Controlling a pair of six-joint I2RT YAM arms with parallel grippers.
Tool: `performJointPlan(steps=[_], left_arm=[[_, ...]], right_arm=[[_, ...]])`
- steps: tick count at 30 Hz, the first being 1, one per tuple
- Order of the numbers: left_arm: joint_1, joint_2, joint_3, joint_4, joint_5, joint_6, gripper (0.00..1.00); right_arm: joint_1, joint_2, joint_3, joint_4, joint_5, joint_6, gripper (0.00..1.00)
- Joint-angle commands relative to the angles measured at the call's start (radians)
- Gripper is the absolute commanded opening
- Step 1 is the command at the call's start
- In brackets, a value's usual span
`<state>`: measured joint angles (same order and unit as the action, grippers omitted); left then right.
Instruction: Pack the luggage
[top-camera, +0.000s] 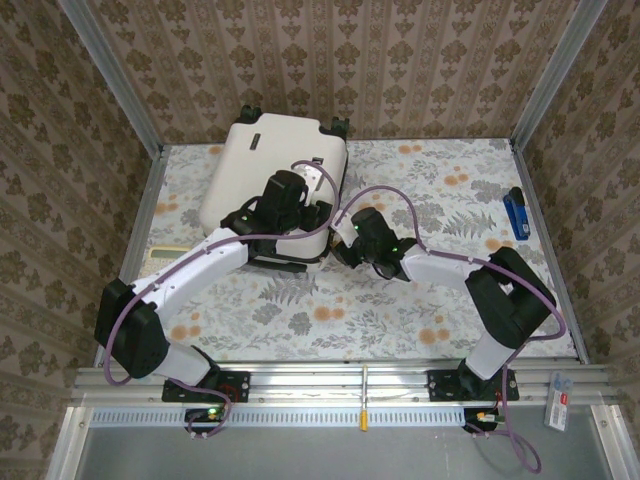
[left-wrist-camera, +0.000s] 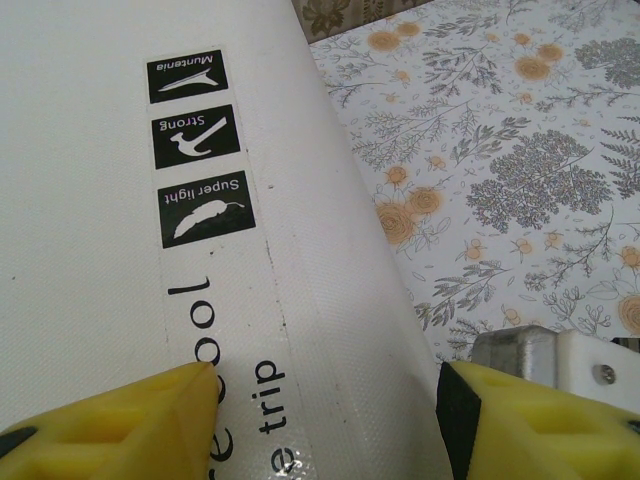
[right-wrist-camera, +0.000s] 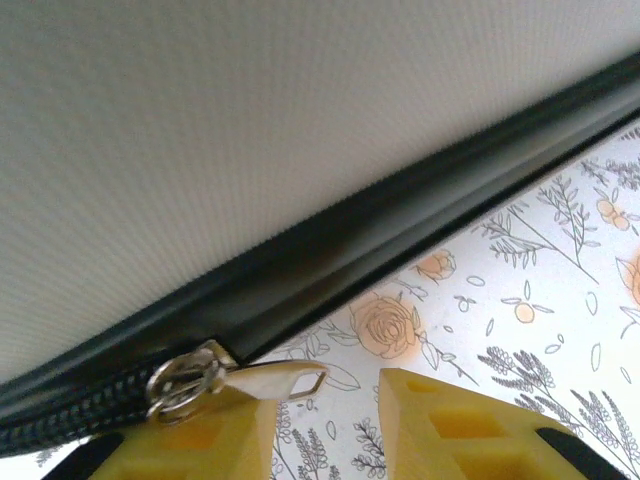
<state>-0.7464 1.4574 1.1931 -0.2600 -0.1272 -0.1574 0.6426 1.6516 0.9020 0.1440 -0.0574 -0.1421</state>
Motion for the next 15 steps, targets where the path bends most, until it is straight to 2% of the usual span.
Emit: performJointPlan(steps=[1,12,15], left_arm=[[-0.016,0.047,-0.072,-0.219,0.106,-0.033,0.61],[-0.018,0.041,-0.070,-0.224,0.106,-0.033,0.61],[-0.018,0.040,-0.071,-0.228,0.102,-0.033,0.61]], right_arm=[[-0.008,-0.041,-0.009,0.106,-0.081,0.024,0.34],[-0.035,-0.011,0.001,0.107,-0.125,0.009,0.16],[-0.043,-0.010,0.003,0.104,-0.139,0.007,0.13]])
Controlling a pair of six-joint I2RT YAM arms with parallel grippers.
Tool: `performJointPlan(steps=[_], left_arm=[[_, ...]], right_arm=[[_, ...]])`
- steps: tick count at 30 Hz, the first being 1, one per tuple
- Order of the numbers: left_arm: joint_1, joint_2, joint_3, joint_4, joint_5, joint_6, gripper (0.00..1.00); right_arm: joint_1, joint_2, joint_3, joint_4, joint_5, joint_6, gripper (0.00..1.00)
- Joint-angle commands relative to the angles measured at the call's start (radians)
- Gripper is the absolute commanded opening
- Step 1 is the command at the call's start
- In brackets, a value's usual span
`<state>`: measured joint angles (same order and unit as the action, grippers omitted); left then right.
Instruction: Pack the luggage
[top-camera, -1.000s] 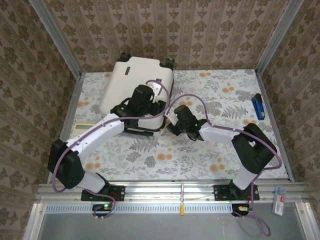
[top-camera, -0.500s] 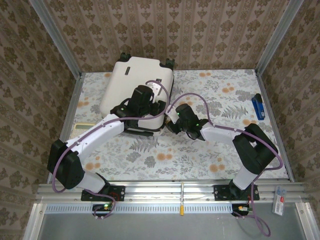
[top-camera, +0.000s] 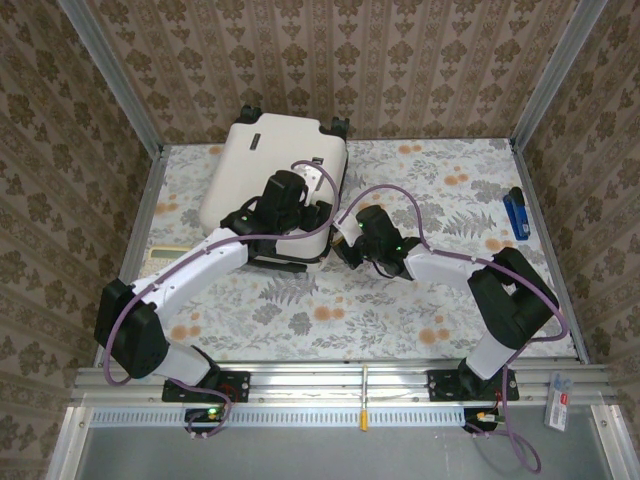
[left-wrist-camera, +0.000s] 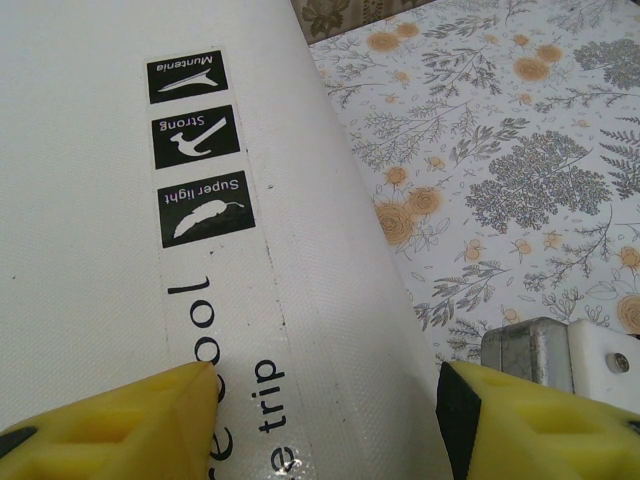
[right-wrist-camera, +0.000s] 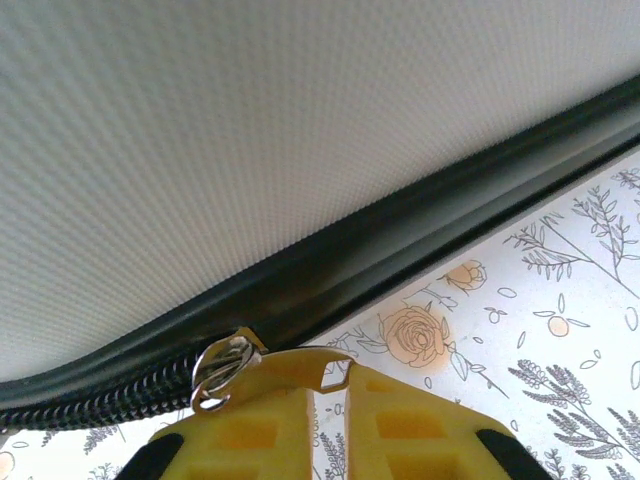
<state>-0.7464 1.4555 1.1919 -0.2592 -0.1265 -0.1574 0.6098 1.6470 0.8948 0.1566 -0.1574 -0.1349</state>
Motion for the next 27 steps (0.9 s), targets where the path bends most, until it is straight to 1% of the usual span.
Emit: performJointPlan(steps=[1,5,11,19,27], left_arm=[[-0.016,0.041,-0.070,-0.229,0.099,-0.033,0.61],[-0.016,0.045,-0.068,-0.230,0.100,-0.031,0.61],[-0.015,0.047,-0.062,-0.233,0.100,-0.030,0.61],[-0.010,0.049,-0.059,-0.232,0.098,-0.037,0.61],[0.003,0.061,-0.059,-0.220,0.113,-0.053,0.61]], right_arm=[[-0.010,-0.005,0.010,0.092,-0.045,0.001,0.12],[-0.015,-0.005,0.013,0.091,-0.070,0.000,0.05],[-0.015,-0.008,0.010,0.089,-0.114,0.004,0.00],[-0.007,-0.035,-0.016,0.101,-0.171,0.021,0.00],[0.052,-0.068,-0.069,0.118,-0.171,0.040,0.00]])
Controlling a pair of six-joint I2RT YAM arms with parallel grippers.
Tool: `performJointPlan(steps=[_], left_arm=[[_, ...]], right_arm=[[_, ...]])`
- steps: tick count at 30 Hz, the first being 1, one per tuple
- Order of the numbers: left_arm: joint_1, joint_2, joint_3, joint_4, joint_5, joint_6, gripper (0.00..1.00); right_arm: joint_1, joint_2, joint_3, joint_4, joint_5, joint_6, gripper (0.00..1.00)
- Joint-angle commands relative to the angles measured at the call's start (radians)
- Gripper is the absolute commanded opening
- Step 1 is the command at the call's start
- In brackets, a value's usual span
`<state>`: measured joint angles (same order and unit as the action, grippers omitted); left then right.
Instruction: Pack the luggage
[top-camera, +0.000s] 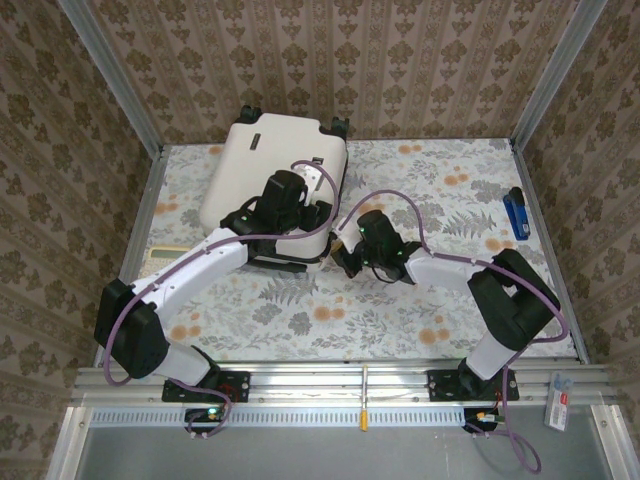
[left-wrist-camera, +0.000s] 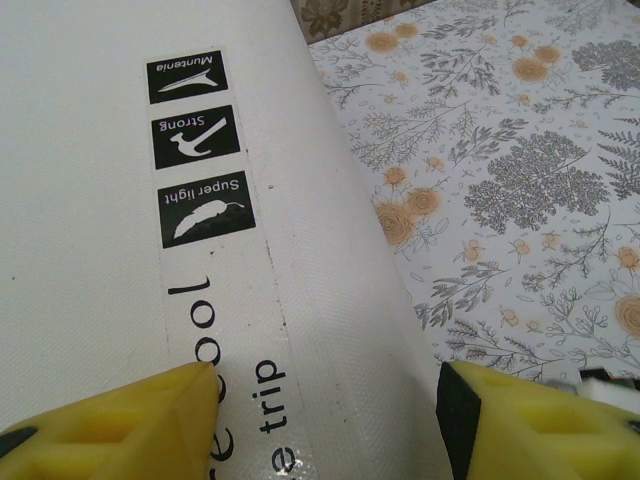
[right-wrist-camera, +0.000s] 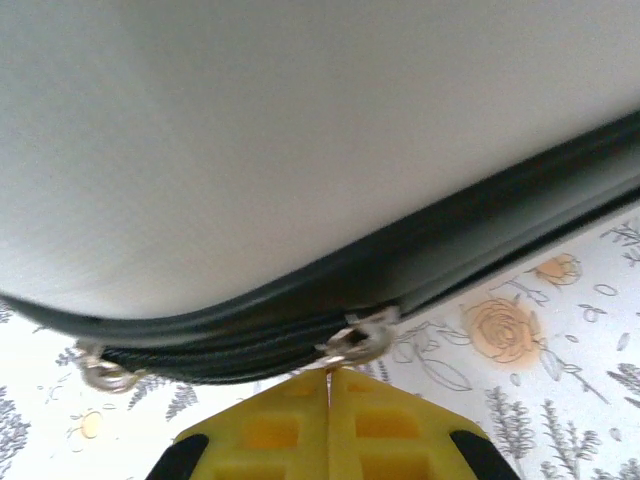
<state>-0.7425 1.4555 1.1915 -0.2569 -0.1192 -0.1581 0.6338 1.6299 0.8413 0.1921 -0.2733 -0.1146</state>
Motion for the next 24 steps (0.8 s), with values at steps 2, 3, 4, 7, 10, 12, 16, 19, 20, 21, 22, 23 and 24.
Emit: performJointPlan(steps=[2,3,4,7,10,12,16,19,20,21,22,23,24], left_arm=[[-0.001,0.066,-0.058,-0.220,0.109,-0.054,0.61],[-0.001,0.067,-0.058,-0.219,0.110,-0.056,0.61],[-0.001,0.068,-0.056,-0.219,0.111,-0.057,0.61],[0.000,0.074,-0.052,-0.217,0.116,-0.060,0.61],[-0.001,0.077,-0.049,-0.217,0.117,-0.061,0.61],[-0.001,0.077,-0.047,-0.220,0.117,-0.060,0.61],[-0.001,0.073,-0.045,-0.223,0.116,-0.060,0.61],[-0.001,0.070,-0.048,-0.223,0.118,-0.060,0.61],[-0.001,0.068,-0.049,-0.222,0.118,-0.060,0.61],[0.000,0.067,-0.050,-0.221,0.119,-0.061,0.61],[-0.001,0.067,-0.050,-0.220,0.119,-0.060,0.61],[-0.001,0.067,-0.052,-0.220,0.119,-0.060,0.61],[-0.001,0.067,-0.051,-0.220,0.119,-0.061,0.61]], right_arm=[[0.040,-0.064,-0.030,0.086,-0.053,0.023,0.00],[0.046,-0.072,-0.036,0.083,-0.054,0.023,0.00],[0.051,-0.079,-0.041,0.083,-0.053,0.023,0.00],[0.065,-0.100,-0.056,0.078,-0.049,0.027,0.00],[0.066,-0.110,-0.069,0.076,-0.028,0.041,0.00],[0.058,-0.118,-0.082,0.083,0.018,0.069,0.00],[0.021,-0.131,-0.110,0.109,0.089,0.146,0.23],[-0.009,-0.134,-0.115,0.115,0.076,0.170,0.29],[-0.009,-0.131,-0.112,0.113,0.083,0.167,0.31],[-0.012,-0.125,-0.104,0.108,0.087,0.166,0.33],[-0.015,-0.115,-0.095,0.102,0.077,0.163,0.34],[-0.020,-0.104,-0.085,0.100,0.067,0.160,0.35],[-0.023,-0.092,-0.076,0.101,0.055,0.155,0.35]])
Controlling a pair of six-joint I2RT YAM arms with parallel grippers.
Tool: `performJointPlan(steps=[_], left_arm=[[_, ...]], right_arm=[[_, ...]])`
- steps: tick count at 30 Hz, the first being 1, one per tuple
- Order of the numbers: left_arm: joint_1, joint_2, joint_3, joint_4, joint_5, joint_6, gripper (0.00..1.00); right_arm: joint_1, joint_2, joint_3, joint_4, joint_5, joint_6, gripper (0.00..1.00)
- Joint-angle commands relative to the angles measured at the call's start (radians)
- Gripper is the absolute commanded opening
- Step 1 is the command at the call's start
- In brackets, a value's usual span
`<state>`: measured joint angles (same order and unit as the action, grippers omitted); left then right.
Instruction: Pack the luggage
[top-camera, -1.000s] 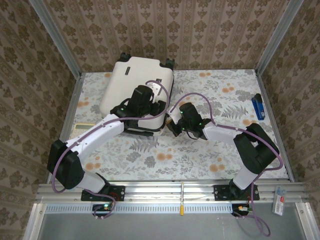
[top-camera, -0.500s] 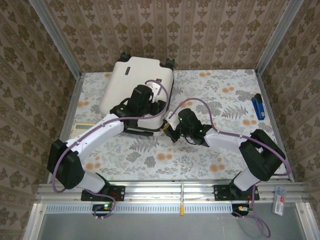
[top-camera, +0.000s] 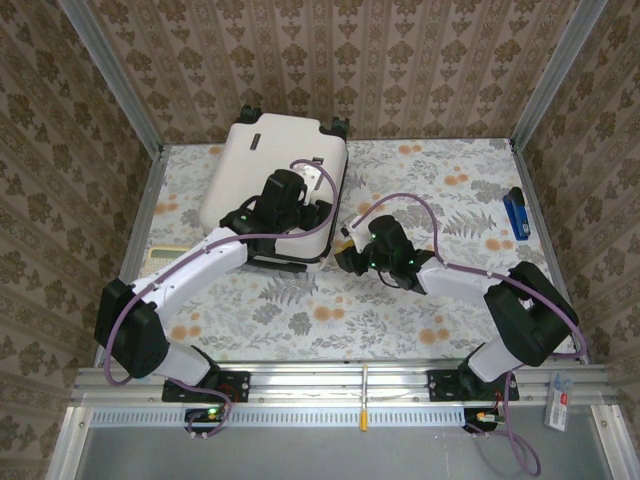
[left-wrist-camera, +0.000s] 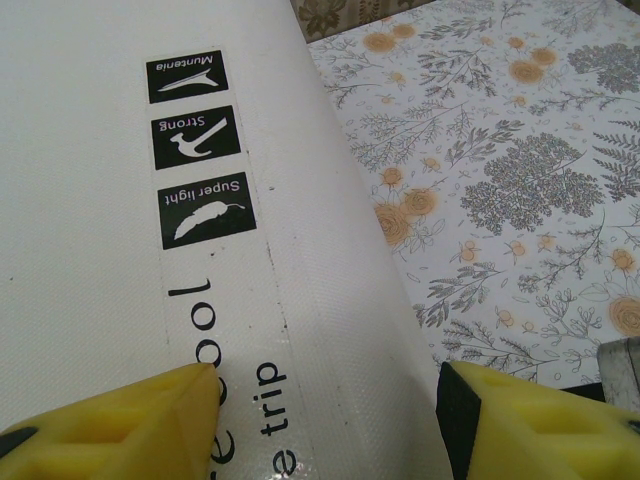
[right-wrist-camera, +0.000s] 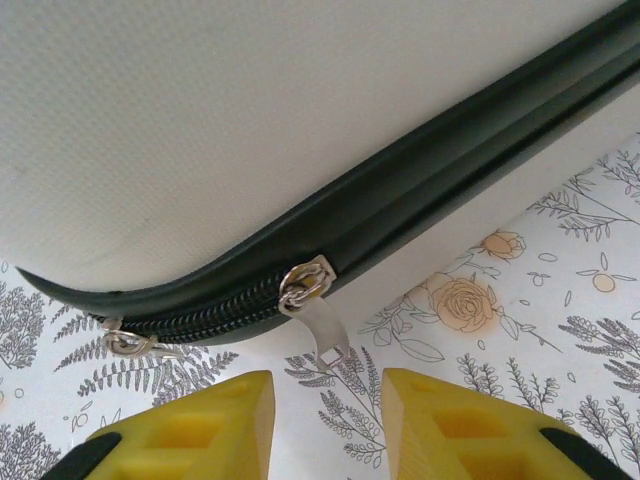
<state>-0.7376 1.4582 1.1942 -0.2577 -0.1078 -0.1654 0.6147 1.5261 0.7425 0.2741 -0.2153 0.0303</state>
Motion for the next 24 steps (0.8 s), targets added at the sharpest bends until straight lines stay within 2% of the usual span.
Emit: performJointPlan(steps=[1,7,12,17,24], left_arm=[[-0.006,0.064,-0.054,-0.218,0.108,-0.054,0.61],[-0.006,0.054,-0.060,-0.223,0.102,-0.054,0.61],[-0.005,0.049,-0.062,-0.224,0.100,-0.054,0.61],[-0.006,0.050,-0.061,-0.225,0.106,-0.054,0.61],[-0.006,0.040,-0.065,-0.226,0.103,-0.054,0.61]], right_arm=[[-0.007,0.020,0.031,0.020,-0.018,0.003,0.35],[-0.008,0.064,0.066,0.019,-0.099,-0.031,0.36],[-0.009,0.105,0.091,0.007,-0.080,-0.059,0.35],[-0.016,0.157,0.136,-0.010,-0.037,-0.096,0.21],[-0.021,0.202,0.156,0.016,-0.012,-0.107,0.19]])
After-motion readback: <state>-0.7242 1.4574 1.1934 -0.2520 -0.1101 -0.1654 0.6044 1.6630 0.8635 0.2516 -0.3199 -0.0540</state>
